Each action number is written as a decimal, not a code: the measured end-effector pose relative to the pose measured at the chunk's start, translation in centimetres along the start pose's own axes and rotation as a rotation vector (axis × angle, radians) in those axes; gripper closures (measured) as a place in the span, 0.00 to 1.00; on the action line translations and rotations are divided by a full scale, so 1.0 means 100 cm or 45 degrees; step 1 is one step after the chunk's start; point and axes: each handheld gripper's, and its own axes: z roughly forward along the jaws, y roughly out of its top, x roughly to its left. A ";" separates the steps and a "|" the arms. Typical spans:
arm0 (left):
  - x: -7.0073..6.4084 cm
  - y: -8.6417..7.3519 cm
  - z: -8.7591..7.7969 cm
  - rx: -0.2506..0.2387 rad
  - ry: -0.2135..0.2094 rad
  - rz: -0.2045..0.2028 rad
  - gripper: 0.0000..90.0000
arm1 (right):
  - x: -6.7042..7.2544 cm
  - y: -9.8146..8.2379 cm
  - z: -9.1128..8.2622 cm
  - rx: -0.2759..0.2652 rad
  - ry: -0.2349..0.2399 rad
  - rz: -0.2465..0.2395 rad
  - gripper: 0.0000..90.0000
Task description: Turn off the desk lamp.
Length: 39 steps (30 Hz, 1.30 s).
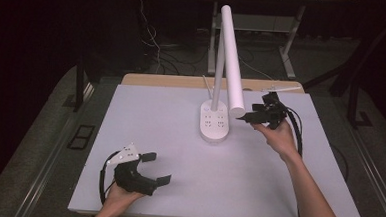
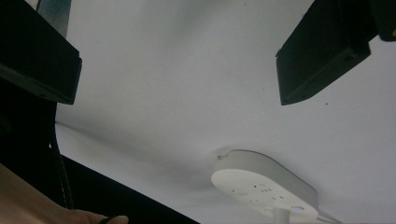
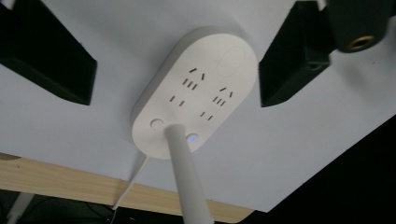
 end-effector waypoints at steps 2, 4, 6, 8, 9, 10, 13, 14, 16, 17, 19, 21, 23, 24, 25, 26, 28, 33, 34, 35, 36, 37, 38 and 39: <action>0.000 0.000 0.000 0.000 -0.002 0.000 0.00 | 0.003 -0.003 -0.005 0.007 0.018 -0.018 0.01; 0.000 0.000 0.000 0.000 -0.004 0.000 0.00 | 0.007 -0.007 -0.011 0.007 0.025 -0.048 0.01; 0.000 0.000 0.000 0.001 -0.006 0.002 0.00 | 0.011 -0.011 -0.016 -0.003 0.036 -0.060 0.01; 0.000 0.000 0.000 0.001 -0.005 0.000 0.00 | 0.015 -0.016 -0.021 -0.001 0.044 -0.068 0.01; 0.000 0.000 0.001 0.001 -0.004 -0.001 0.00 | 0.017 -0.018 -0.023 -0.006 0.045 -0.077 0.01; 0.000 0.000 0.001 0.002 -0.004 0.000 0.00 | 0.019 -0.020 -0.025 -0.010 0.048 -0.080 0.01; 0.000 0.000 0.001 0.003 -0.004 0.000 0.00 | 0.023 -0.028 -0.032 -0.025 0.064 -0.080 0.01; 0.000 0.000 0.001 0.002 -0.005 -0.001 0.00 | 0.024 -0.031 -0.034 -0.036 0.069 -0.076 0.01; 0.000 0.000 0.001 0.001 -0.006 -0.002 0.00 | 0.026 -0.038 -0.038 -0.047 0.089 -0.062 0.01; 0.000 0.000 0.001 0.000 -0.006 -0.001 0.00 | 0.027 -0.041 -0.040 -0.051 0.086 -0.063 0.01; 0.000 0.000 0.001 0.000 -0.005 -0.002 0.00 | 0.028 -0.048 -0.044 -0.047 0.079 -0.064 0.01; 0.000 0.000 0.001 0.001 -0.005 -0.001 0.00 | 0.027 -0.054 -0.047 -0.050 0.078 -0.057 0.01; 0.000 0.000 0.001 0.002 -0.005 0.000 0.00 | 0.026 -0.060 -0.051 -0.052 0.062 -0.060 0.01; 0.000 0.000 0.001 0.004 -0.005 0.000 0.00 | 0.026 -0.064 -0.052 -0.048 0.060 -0.061 0.01; 0.000 0.000 0.001 0.003 -0.003 -0.001 0.00 | 0.025 -0.067 -0.054 -0.052 0.067 -0.050 0.01; 0.000 0.000 0.001 0.006 -0.001 0.000 0.00 | 0.025 -0.071 -0.056 -0.052 0.068 -0.048 0.01; 0.000 0.000 0.001 0.006 0.002 0.000 0.00 | 0.025 -0.078 -0.060 -0.060 0.062 -0.052 0.01; 0.000 0.000 0.000 0.005 0.005 0.000 0.00 | 0.027 -0.099 -0.070 -0.075 0.056 -0.032 0.01; 0.000 0.000 0.001 0.005 0.005 0.002 0.00 | 0.027 -0.102 -0.072 -0.076 0.053 -0.029 0.01; 0.000 0.000 0.001 0.005 0.004 0.002 0.00 | 0.027 -0.106 -0.074 -0.081 0.056 -0.025 0.01; 0.000 0.000 0.001 0.004 0.004 0.003 0.00 | 0.029 -0.110 -0.075 -0.083 0.058 -0.018 0.01; 0.000 0.000 0.001 0.006 0.006 0.002 0.00 | 0.030 -0.113 -0.077 -0.088 0.052 -0.023 0.01; 0.000 0.000 0.001 0.006 0.006 0.003 0.00 | 0.031 -0.117 -0.079 -0.092 0.048 -0.024 0.01; 0.000 0.000 0.001 0.009 0.007 0.004 0.00 | 0.032 -0.120 -0.080 -0.092 0.049 -0.018 0.01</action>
